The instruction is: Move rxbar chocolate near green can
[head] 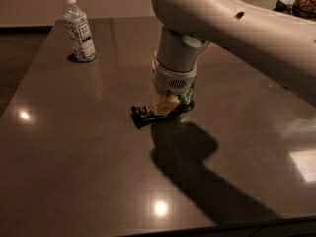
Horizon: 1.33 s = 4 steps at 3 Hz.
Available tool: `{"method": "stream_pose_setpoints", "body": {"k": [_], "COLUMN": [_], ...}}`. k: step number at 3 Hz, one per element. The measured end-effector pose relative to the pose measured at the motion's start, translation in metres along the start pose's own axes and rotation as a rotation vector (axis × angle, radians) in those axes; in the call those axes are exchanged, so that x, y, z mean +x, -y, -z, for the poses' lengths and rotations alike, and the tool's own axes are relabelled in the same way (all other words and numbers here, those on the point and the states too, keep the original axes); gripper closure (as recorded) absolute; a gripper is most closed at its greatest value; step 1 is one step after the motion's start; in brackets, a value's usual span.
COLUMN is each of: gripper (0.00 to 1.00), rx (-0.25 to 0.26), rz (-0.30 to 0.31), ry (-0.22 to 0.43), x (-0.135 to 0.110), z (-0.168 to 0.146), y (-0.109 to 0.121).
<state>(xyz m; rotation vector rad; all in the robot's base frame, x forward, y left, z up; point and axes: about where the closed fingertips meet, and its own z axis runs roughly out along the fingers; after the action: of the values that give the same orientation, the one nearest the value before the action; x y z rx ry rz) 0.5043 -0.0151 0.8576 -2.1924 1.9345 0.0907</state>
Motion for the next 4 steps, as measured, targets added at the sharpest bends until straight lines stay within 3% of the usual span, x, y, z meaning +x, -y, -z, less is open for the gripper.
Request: {"method": "stream_pose_setpoints", "body": {"k": [1,2,3,4], "gripper": [0.89,0.66,0.35,0.12], "rx": [0.016,0.027,0.031,0.033], "rz": [-0.026,-0.049,-0.052,-0.052], "ry": [-0.012,-0.023,-0.025,-0.026], "x": [0.015,0.028,0.031,0.031], "z": [0.008,0.014,0.016,0.016], "y": [0.003,0.005,0.004,0.004]}}
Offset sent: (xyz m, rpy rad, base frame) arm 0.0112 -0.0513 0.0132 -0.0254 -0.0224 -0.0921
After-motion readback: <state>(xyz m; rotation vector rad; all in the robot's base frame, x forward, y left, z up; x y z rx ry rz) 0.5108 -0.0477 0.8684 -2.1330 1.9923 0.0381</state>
